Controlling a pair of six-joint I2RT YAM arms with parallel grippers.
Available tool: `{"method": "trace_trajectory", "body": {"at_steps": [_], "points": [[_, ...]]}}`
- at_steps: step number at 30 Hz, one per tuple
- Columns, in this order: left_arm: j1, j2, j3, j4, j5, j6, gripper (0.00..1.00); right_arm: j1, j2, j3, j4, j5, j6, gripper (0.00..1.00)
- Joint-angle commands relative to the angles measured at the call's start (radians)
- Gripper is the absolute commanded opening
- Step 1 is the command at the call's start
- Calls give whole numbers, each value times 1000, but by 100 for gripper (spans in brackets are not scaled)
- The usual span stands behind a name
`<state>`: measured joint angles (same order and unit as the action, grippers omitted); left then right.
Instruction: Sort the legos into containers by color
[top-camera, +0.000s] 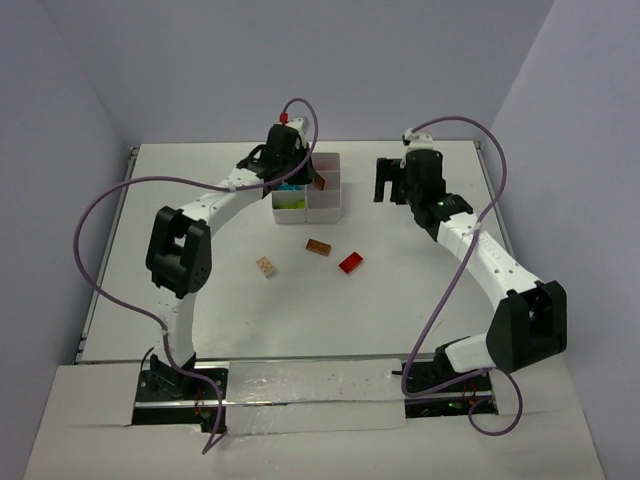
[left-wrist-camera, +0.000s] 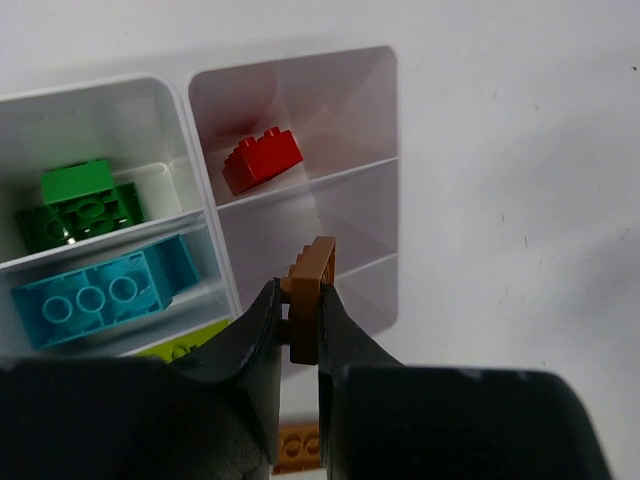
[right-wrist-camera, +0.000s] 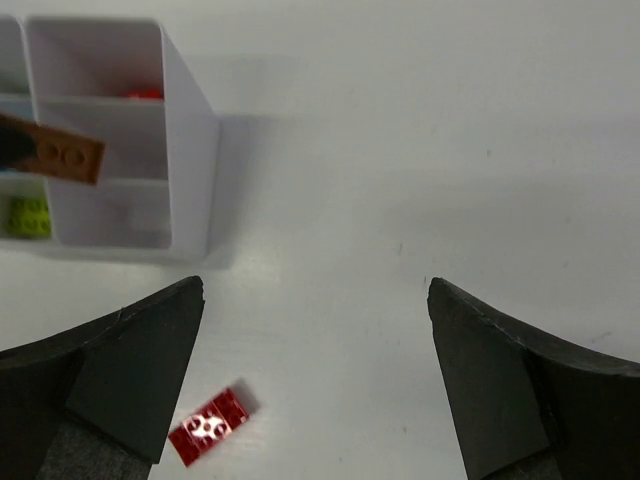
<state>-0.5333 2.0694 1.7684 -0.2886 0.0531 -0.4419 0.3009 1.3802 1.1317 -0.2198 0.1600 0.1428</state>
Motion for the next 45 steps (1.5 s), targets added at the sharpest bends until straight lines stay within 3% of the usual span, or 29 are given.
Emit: {"method": "trace_trajectory", "body": {"at_steps": [1,8,14,17,21,23,26,28,36,45], "points": [[-10,38,86,34,-48,-17,11,-5,-77,-49,-35,-72,-44,100],[-34,90,112,37,-95,-2,36,-4,-110,-121,-78,-232,-166,100],[-37,75,130,23,-107,12,52,6,-70,-123,-151,-299,-218,100],[-37,48,141,9,-104,24,54,41,-39,-121,-177,-311,-245,100],[-32,-65,119,-4,-60,60,57,177,23,-119,-193,-243,-272,99],[-20,-130,93,-20,-26,79,63,233,58,-118,-200,-235,-277,99],[14,-246,36,-57,30,94,81,287,114,-104,-208,-235,-280,99],[42,-294,5,-93,69,97,87,301,164,-84,-219,-235,-281,100],[190,-512,-229,-155,293,149,88,331,300,15,-287,-194,-359,100],[243,-560,-328,-143,307,129,88,340,356,95,-384,-162,-370,98]]}}
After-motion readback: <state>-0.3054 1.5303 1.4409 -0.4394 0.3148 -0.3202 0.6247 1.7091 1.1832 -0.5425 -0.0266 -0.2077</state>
